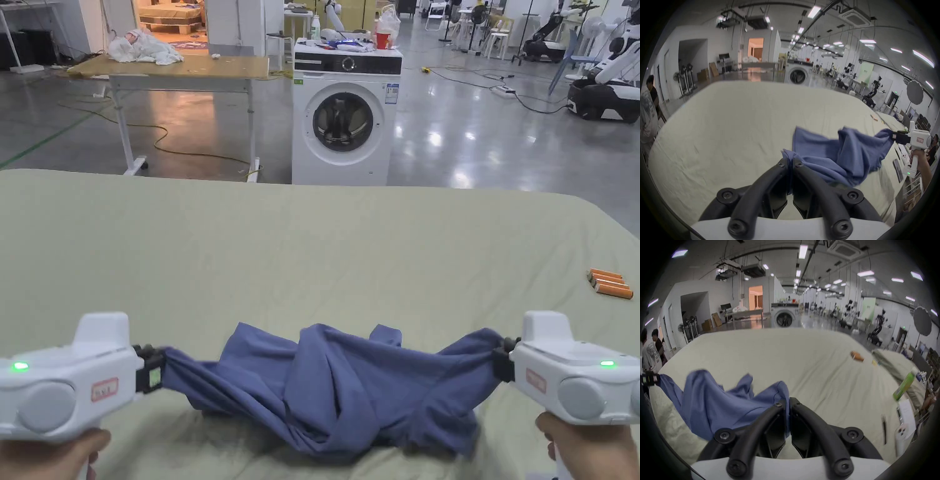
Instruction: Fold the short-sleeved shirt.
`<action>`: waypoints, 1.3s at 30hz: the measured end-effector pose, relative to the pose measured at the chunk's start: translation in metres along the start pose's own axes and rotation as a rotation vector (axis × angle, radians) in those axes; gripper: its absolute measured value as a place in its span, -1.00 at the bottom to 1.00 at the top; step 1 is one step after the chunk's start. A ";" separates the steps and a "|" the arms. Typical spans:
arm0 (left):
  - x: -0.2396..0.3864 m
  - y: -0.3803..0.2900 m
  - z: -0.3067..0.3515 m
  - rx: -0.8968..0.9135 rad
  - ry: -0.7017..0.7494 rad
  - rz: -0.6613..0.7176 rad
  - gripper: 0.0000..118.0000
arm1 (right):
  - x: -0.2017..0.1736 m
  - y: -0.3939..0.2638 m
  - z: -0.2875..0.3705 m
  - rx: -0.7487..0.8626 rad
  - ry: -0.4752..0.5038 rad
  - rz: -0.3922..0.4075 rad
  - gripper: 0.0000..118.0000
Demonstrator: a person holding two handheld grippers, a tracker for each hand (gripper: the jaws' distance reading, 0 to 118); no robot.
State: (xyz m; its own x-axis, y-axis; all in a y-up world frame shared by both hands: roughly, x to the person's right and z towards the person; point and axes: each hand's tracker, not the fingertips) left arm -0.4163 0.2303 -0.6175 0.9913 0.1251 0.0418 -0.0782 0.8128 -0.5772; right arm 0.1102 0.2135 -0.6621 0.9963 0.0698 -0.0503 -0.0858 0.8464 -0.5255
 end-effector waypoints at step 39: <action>-0.049 0.376 0.082 0.472 0.209 -0.117 -1.00 | -0.013 0.399 0.108 0.582 -0.231 0.103 -0.97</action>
State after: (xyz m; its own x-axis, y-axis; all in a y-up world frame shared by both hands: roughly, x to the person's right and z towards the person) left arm -0.5027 0.5759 -0.7697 0.9924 -0.0591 -0.1075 0.0430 0.9883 -0.1463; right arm 0.0633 0.6073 -0.7791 0.9643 0.2232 0.1427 -0.2287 0.9732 0.0237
